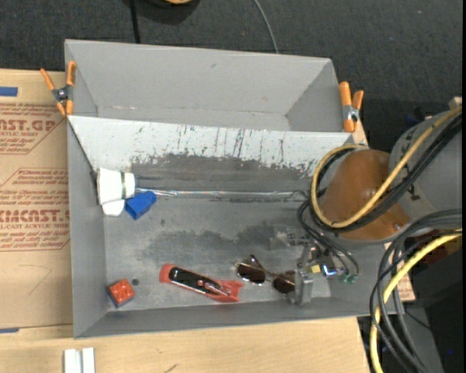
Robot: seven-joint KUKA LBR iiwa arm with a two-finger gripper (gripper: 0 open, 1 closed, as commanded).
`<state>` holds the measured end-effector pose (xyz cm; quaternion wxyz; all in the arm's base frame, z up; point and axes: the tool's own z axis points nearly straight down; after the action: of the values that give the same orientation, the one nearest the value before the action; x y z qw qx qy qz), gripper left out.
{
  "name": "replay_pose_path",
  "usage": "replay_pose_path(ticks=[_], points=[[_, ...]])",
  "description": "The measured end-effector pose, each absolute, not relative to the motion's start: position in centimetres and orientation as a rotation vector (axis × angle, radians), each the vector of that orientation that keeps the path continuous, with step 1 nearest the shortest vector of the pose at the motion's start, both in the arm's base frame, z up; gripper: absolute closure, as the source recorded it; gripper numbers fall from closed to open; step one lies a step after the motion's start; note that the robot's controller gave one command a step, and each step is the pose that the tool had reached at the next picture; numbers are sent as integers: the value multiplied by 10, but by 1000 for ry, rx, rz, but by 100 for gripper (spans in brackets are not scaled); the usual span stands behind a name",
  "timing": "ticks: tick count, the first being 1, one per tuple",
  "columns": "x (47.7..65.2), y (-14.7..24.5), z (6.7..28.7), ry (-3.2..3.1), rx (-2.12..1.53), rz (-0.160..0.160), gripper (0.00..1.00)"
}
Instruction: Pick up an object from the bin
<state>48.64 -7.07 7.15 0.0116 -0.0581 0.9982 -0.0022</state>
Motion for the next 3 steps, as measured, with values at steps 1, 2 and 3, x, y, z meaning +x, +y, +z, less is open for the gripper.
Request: replay_pose_path(ticks=[1,2,3], points=[[486,-67,72,3112,-179,-6,0],[482,-78,70,3101,-325,-9,100],[482,-78,70,3101,-325,-9,100]])
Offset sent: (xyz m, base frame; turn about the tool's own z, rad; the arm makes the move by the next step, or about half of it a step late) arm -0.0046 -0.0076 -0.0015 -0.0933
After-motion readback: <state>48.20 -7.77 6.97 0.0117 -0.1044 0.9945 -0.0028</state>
